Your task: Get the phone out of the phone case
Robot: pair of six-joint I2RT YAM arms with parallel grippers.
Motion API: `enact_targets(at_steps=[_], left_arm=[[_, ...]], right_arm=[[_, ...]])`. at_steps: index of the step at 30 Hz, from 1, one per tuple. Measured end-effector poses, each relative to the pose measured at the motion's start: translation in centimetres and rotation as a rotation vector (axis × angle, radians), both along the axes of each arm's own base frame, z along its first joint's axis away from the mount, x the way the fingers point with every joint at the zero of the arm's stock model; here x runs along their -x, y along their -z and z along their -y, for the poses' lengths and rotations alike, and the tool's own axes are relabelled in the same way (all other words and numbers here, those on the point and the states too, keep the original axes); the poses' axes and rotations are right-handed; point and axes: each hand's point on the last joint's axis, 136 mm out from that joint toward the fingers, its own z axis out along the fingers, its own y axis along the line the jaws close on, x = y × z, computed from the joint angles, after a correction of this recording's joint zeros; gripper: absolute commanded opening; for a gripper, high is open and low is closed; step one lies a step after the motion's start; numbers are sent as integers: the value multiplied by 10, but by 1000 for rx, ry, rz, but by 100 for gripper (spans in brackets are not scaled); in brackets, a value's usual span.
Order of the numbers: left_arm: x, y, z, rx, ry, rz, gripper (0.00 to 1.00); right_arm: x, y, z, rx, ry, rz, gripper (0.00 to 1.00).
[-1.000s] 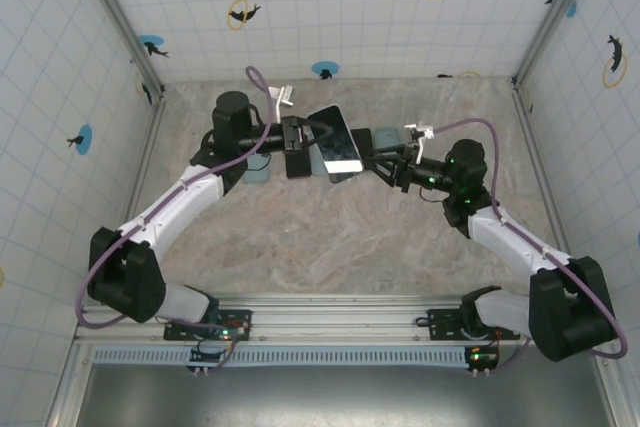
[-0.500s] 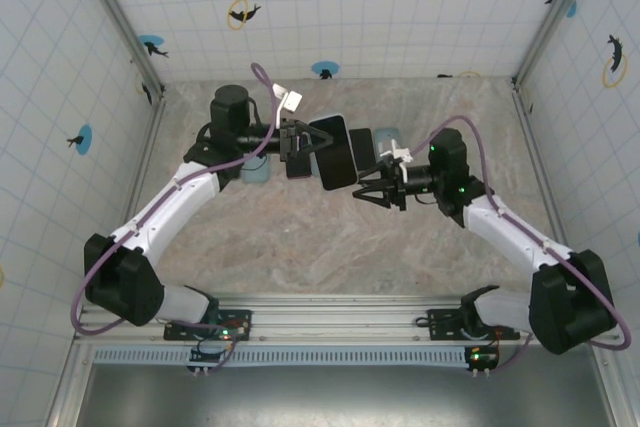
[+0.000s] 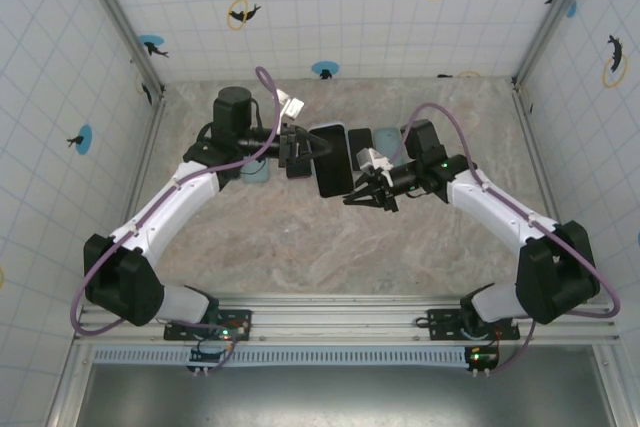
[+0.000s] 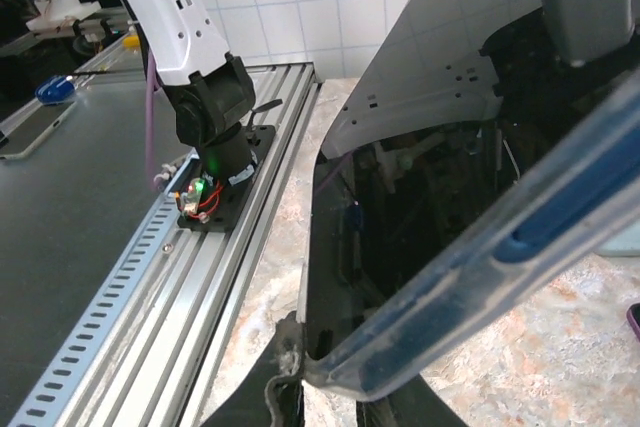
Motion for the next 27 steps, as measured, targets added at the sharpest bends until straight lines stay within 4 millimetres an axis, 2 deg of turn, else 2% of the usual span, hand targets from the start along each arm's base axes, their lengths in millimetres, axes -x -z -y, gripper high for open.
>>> enact_targets(at_steps=[13,20,27], left_arm=[[1,0,0,1,5,13,0],[-1,-1,-2,2,0,14,0],[-2,-1,-3,4,-3,13,0]], right_arm=[[0,-1,-3,-10,-10,-54,18],[-1,1,-4,-2,-7,-85,11],[-5,1,-6,5,12,-84,12]])
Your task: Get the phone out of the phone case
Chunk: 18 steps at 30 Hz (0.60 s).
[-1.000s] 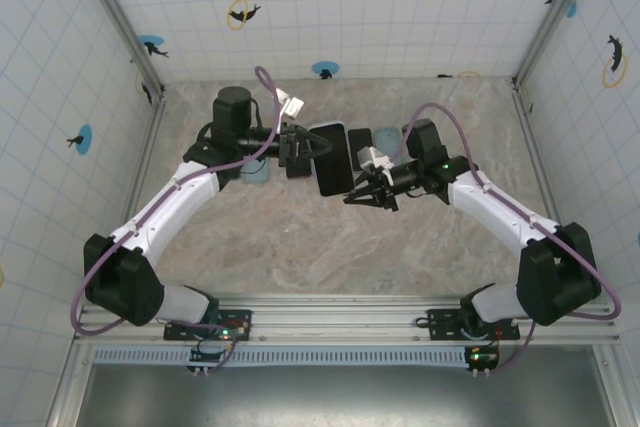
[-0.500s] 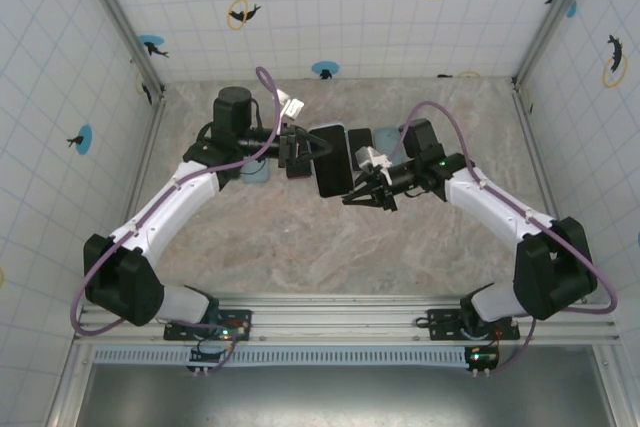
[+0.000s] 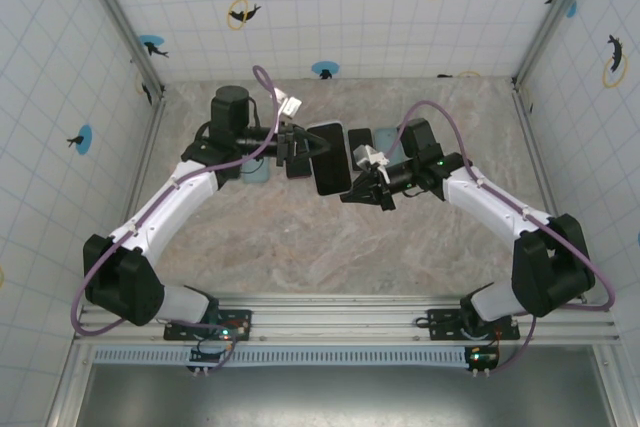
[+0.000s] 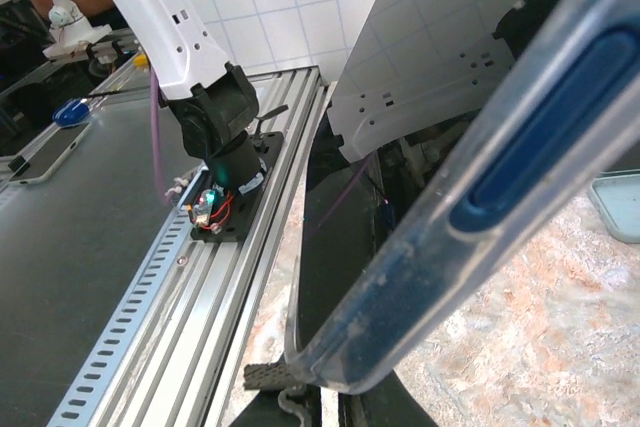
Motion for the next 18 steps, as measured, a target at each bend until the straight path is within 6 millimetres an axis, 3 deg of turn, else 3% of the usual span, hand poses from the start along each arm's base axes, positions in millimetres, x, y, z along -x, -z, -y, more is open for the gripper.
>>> enact_targets(at_steps=[8,18], left_arm=[[-2,-3,-2,7,-7,13,0],[-2,-1,-1,4,-1,9,0]], right_arm=[[-3,-7,-2,-20,7,-17,18],[-2,-12,-3,-42,-7,-26,18]])
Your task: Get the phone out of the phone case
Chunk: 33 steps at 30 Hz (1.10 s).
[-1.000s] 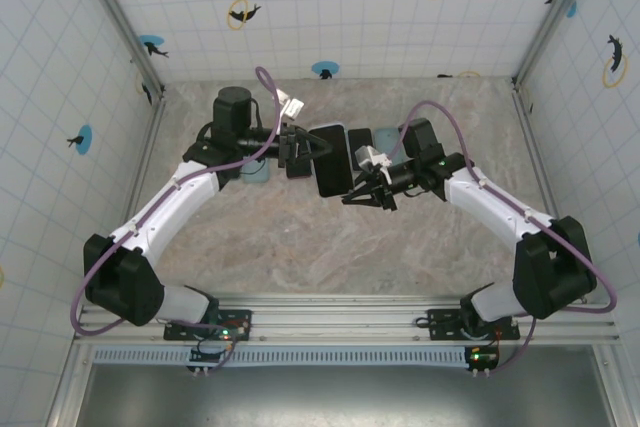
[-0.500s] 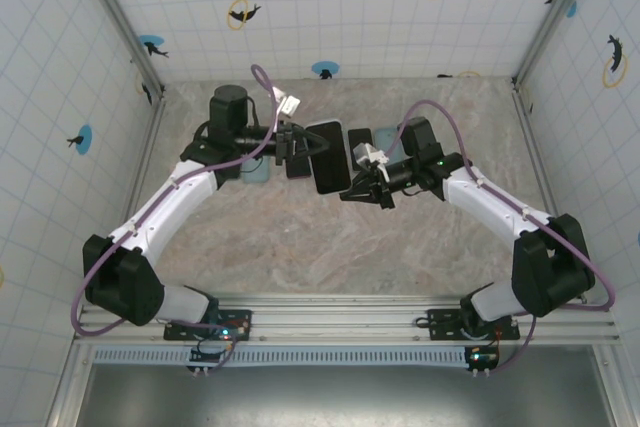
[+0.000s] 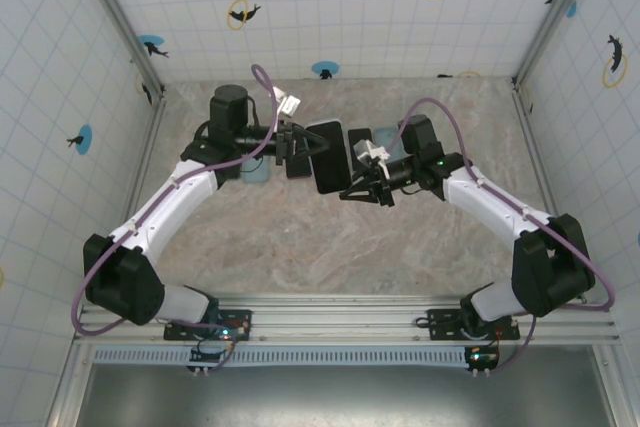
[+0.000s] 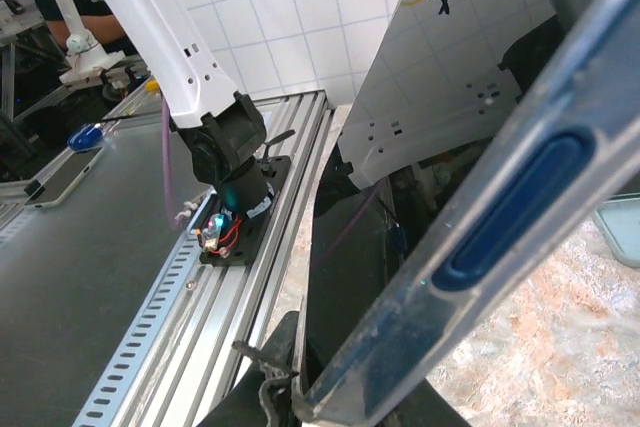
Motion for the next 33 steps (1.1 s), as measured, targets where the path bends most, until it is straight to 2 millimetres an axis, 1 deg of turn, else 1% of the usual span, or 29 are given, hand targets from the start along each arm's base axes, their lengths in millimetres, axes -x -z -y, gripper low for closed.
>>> enact_targets(at_steps=[7,14,18,21,25,28,33], left_arm=[[3,0,1,4,15,2,0],[1,-1,1,7,11,7,0],[0,3,-1,17,7,-2,0],[1,2,-2,28,7,-5,0],[2,-8,-1,50,8,42,0],[3,-15,0,59,-10,84,0],[4,-19,4,57,-36,128,0]], right_arm=[[1,5,0,18,-8,-24,10],[-3,6,-2,32,-4,-10,7],[-8,10,-3,66,33,49,5],[-10,11,-3,73,68,110,4],[-19,2,-4,48,117,203,1],[-25,-5,-4,24,130,236,0],[-32,-4,-6,26,130,267,0]])
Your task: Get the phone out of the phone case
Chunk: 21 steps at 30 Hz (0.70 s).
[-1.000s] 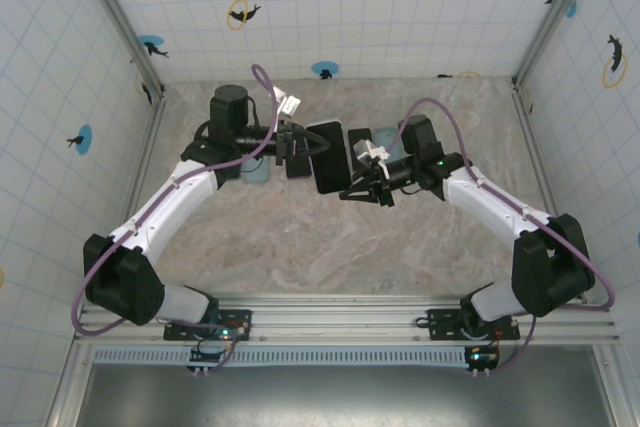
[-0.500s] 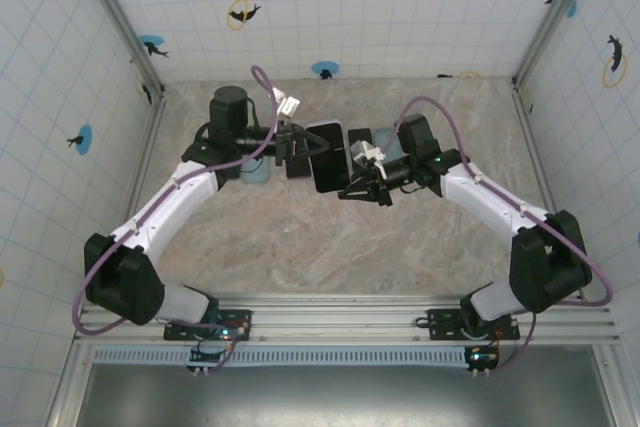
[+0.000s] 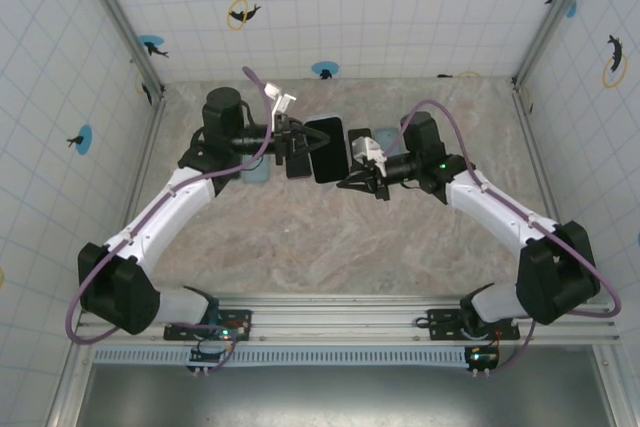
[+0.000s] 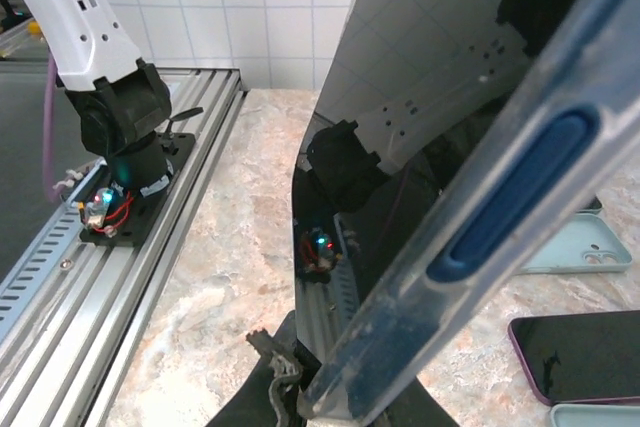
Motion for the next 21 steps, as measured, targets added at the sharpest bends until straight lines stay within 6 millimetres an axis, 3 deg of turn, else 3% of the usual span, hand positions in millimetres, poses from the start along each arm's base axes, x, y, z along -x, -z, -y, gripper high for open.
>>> enact_targets(at_steps=[9,21], left_arm=[[-9,2,1,-14,-54,41,0],[-12,-7,1,7,-65,85,0]], right_arm=[[-19,7,-2,49,60,127,0],[-30,-3,2,37,130,230,0]])
